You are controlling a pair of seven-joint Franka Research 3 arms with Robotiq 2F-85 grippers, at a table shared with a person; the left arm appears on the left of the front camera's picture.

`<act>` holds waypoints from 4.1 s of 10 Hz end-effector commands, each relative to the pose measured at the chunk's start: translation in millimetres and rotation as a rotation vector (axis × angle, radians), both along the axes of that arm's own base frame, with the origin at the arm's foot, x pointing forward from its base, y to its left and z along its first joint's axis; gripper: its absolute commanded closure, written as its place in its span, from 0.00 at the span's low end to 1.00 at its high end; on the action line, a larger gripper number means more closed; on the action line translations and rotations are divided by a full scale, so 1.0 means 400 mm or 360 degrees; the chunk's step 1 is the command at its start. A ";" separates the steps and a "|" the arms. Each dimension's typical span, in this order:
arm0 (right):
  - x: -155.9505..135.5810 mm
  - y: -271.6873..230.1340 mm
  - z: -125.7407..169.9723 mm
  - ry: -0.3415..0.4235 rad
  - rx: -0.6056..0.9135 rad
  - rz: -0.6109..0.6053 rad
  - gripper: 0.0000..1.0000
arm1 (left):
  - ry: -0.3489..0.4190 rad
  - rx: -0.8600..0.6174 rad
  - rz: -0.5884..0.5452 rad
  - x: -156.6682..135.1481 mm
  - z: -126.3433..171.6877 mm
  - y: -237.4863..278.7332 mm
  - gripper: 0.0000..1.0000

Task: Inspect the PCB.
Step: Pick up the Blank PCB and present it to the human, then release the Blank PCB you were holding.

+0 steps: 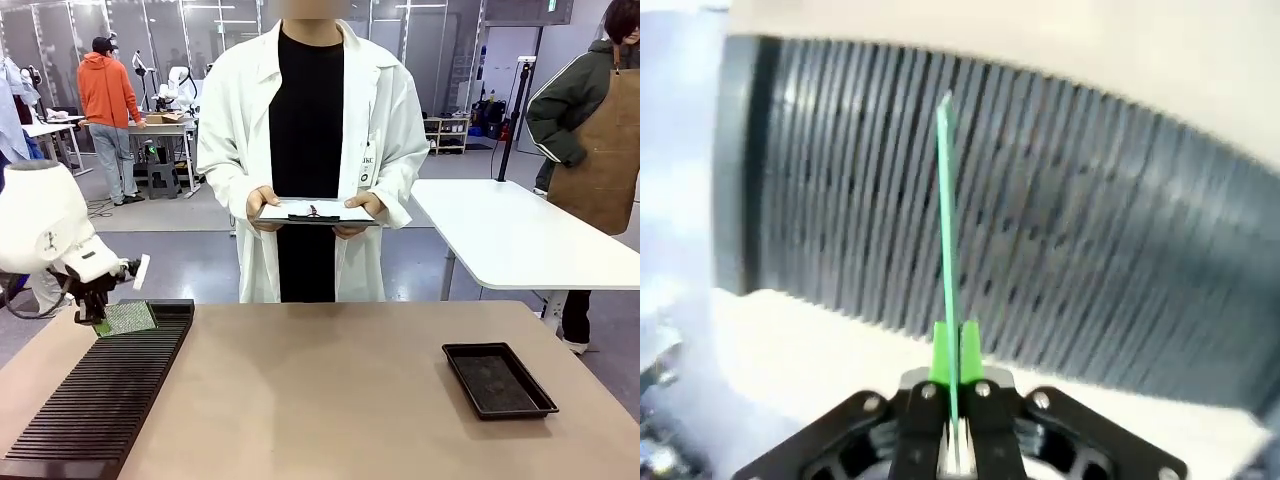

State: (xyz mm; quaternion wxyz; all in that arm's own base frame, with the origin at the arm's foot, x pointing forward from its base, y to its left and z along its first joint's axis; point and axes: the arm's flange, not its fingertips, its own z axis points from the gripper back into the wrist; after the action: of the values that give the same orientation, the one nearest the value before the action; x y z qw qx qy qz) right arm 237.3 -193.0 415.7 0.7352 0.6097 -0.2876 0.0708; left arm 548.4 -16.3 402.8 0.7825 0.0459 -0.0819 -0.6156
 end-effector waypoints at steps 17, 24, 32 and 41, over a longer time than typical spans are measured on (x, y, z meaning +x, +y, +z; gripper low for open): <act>0.000 -0.004 0.003 -0.0033 0.0007 -0.0006 0.00 | 0.1756 -0.2162 0.1161 0.105 -0.102 -0.094 1.00; 0.000 -0.004 0.003 -0.0033 0.0007 -0.0006 0.00 | 0.1734 -0.2174 0.1176 0.098 -0.116 -0.102 1.00; 0.000 -0.004 0.003 -0.0033 0.0007 -0.0006 0.00 | 0.1734 -0.2174 0.1176 0.098 -0.116 -0.102 1.00; 0.000 -0.004 0.003 -0.0033 0.0007 -0.0006 0.00 | 0.1734 -0.2174 0.1176 0.098 -0.116 -0.102 1.00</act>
State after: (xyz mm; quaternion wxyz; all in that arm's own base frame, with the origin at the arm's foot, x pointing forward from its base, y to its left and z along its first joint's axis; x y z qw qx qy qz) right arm 237.2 -193.1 415.9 0.7354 0.6094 -0.2878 0.0707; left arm 589.0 -55.2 354.2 0.7117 -0.6965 -0.0308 -0.0855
